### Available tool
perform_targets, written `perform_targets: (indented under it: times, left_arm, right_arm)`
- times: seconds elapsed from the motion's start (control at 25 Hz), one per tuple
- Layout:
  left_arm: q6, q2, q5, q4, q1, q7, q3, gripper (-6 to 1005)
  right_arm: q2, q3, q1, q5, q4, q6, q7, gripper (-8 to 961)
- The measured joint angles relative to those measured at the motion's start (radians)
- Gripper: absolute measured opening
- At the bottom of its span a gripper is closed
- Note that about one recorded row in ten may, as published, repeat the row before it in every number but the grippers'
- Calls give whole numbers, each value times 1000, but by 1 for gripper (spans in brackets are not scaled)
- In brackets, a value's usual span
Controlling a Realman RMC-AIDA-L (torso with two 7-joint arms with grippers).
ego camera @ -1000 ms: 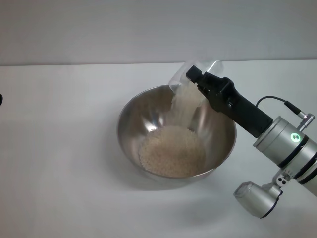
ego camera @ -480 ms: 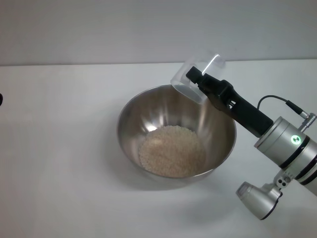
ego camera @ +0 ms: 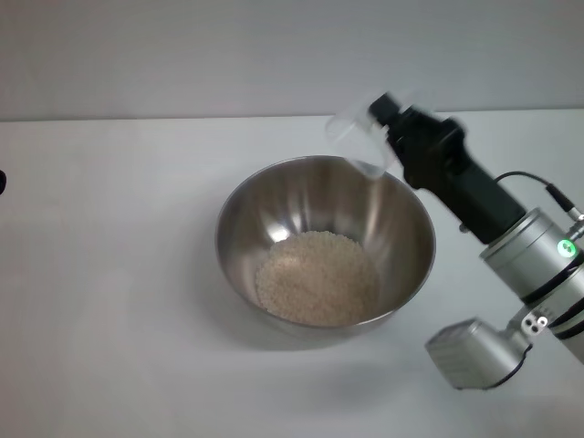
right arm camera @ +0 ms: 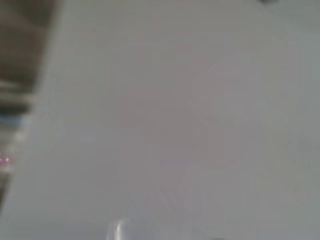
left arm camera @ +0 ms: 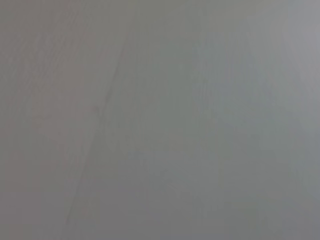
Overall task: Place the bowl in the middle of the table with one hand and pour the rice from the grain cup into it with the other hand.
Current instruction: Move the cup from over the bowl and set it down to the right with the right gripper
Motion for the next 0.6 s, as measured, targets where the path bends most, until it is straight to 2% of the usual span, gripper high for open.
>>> perform_targets:
  times: [0.24,0.28,0.6]
  left_arm:
    - [0,1,0,1,-1,0,0,178]
    - [0,1,0,1,-1,0,0,178]
    - [0,2,0,11,-5,4,5,179]
  right_arm:
    - [0,204,-21,-2,84,-98,299,11]
    - [0,268,-34,-2,119,-129,414,11]
    - [0,407,-116,-4,214,-157,729,10]
